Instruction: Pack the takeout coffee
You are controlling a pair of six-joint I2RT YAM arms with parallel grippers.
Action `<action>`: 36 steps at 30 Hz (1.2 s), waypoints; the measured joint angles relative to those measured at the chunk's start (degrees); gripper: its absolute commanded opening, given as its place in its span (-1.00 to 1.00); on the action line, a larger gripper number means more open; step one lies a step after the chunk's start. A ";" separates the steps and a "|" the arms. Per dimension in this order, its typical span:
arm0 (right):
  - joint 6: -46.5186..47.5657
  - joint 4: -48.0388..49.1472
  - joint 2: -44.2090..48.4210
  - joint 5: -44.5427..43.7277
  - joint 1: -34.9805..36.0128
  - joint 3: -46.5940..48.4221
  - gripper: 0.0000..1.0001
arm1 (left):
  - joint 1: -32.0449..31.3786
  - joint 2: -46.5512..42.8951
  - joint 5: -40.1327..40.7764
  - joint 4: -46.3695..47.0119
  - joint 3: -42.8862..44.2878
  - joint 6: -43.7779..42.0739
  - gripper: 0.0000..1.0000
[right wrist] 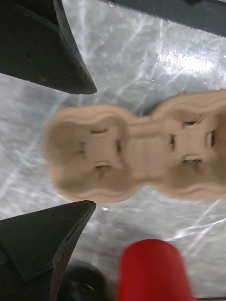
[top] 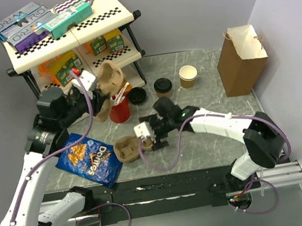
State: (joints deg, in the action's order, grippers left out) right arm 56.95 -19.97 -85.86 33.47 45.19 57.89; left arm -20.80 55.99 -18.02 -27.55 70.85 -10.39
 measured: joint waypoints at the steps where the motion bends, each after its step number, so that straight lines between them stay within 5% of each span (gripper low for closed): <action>1: 0.70 1.64 -0.24 -1.18 1.20 -0.76 0.99 | 0.17 -0.15 0.37 0.15 0.85 0.11 -0.99; 8: 3.91 11.69 -5.75 -6.82 7.08 -1.77 1.00 | 3.13 -0.85 3.85 1.81 5.25 0.04 -0.99; 20: 4.42 12.61 -12.63 -6.69 7.34 3.52 1.00 | 5.42 -2.89 4.85 1.84 5.25 0.17 -0.99; 36: -19.85 12.37 -24.02 -12.66 7.43 19.04 0.99 | 6.16 -1.73 3.80 1.81 5.25 0.68 -0.99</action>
State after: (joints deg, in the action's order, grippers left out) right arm 37.10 -7.60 -109.89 20.82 52.62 76.93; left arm -14.63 54.26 -14.22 -25.74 76.09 -9.72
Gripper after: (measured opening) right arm 0.997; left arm 0.370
